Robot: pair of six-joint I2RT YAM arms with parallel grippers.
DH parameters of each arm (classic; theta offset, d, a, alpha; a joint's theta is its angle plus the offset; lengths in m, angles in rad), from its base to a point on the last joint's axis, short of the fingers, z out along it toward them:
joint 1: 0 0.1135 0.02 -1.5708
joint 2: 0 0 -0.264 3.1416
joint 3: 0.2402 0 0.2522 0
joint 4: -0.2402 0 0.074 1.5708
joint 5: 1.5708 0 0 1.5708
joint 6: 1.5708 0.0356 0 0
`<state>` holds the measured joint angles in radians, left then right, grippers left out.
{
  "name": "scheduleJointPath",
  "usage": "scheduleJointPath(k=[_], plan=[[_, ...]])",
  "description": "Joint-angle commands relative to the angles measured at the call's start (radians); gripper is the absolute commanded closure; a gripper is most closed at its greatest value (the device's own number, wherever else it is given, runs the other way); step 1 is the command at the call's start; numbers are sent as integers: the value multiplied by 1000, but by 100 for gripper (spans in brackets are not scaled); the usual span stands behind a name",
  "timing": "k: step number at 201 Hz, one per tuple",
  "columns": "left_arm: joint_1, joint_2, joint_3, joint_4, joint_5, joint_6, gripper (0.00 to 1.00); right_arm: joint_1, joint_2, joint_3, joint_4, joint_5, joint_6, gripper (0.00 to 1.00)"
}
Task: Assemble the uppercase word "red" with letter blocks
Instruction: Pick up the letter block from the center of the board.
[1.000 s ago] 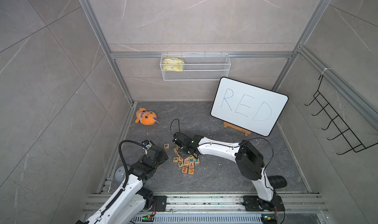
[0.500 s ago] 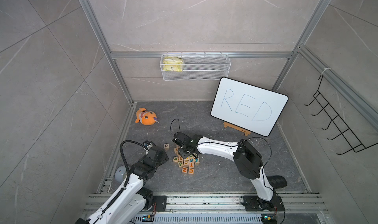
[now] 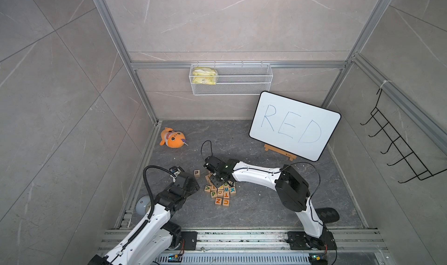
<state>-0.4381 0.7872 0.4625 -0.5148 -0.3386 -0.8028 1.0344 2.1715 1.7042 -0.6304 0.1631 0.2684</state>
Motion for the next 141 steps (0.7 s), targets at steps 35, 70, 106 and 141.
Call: scheduleJointPath(k=[35,70,106,141], plan=[[3,6,5,24,-9,19,16,-2,38,40,-49,-16,16,59],[3,8,4,25,-10,19,16,-2,62,61,-69,-13,28,59],[3,9,2,26,-11,18,16,-2,60,61,-84,31,31,60],[3,12,5,30,-7,22,16,-2,36,36,-73,35,37,60]])
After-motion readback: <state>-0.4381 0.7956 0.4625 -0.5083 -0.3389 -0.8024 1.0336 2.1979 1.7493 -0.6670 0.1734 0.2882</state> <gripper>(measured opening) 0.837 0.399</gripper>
